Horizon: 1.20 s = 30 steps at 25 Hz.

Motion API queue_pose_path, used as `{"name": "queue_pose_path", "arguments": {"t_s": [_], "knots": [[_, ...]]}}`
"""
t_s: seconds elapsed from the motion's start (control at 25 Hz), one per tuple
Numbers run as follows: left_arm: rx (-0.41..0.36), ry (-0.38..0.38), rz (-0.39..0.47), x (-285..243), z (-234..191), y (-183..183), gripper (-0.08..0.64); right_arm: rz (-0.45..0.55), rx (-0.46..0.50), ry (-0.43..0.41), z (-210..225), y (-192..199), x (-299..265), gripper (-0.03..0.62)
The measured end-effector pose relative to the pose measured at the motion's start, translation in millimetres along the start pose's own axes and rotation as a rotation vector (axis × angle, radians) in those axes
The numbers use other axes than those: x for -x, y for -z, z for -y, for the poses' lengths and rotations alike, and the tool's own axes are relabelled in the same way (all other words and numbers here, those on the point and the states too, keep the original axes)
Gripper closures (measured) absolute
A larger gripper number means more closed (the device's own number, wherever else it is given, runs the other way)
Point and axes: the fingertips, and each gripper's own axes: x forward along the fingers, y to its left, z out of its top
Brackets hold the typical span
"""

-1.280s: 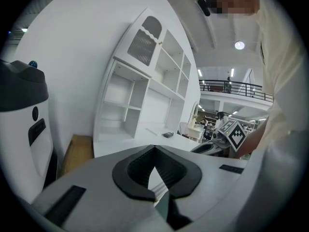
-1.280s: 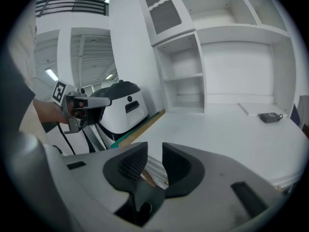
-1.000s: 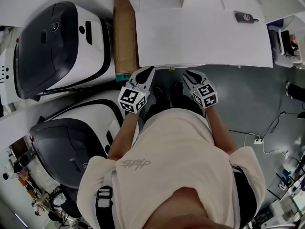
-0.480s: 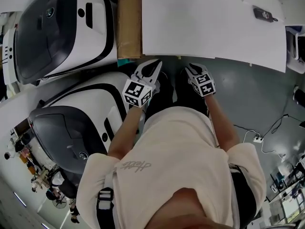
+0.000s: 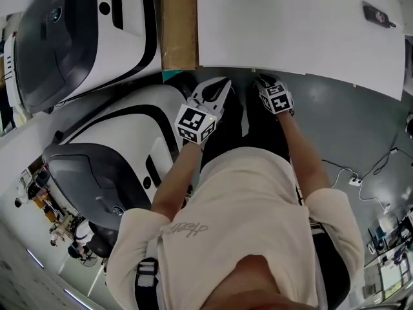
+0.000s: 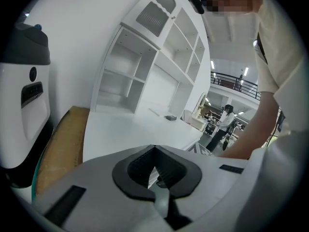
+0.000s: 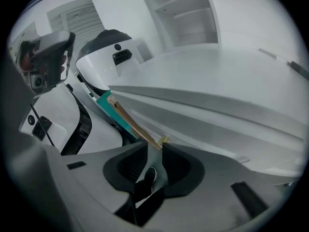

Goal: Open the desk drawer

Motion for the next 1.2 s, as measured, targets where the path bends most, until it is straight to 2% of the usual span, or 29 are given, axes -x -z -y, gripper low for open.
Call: {"name": "queue_pose_path", "arguments": {"t_s": [0.32,0.48,0.72,1.04,1.2], "knots": [[0.010,0.011,-0.016,-6.9,-19.4,7.5,0.560,-0.056,-0.061,0.042,7.9,9.2,-46.0,0.495],[0.006,0.032,-0.020,-9.5,-21.1,8.7,0.560,-0.065,-0.078,0.096,14.8,10.3,-56.6,0.495],[0.016,0.042,-0.033,-3.1,-31.0,15.6,0.560,-0.070,-0.158,0.123,14.7,8.0,-71.2,0.486],[0.015,0.045,-0.034,2.7,-38.9,19.9,0.560,-0.079,-0.189,0.161,19.9,8.5,-83.4,0.486],[0.007,0.030,-0.032,10.1,-45.5,21.7,0.560,-0.074,-0.267,0.177,20.9,11.0,-89.9,0.496]]}}
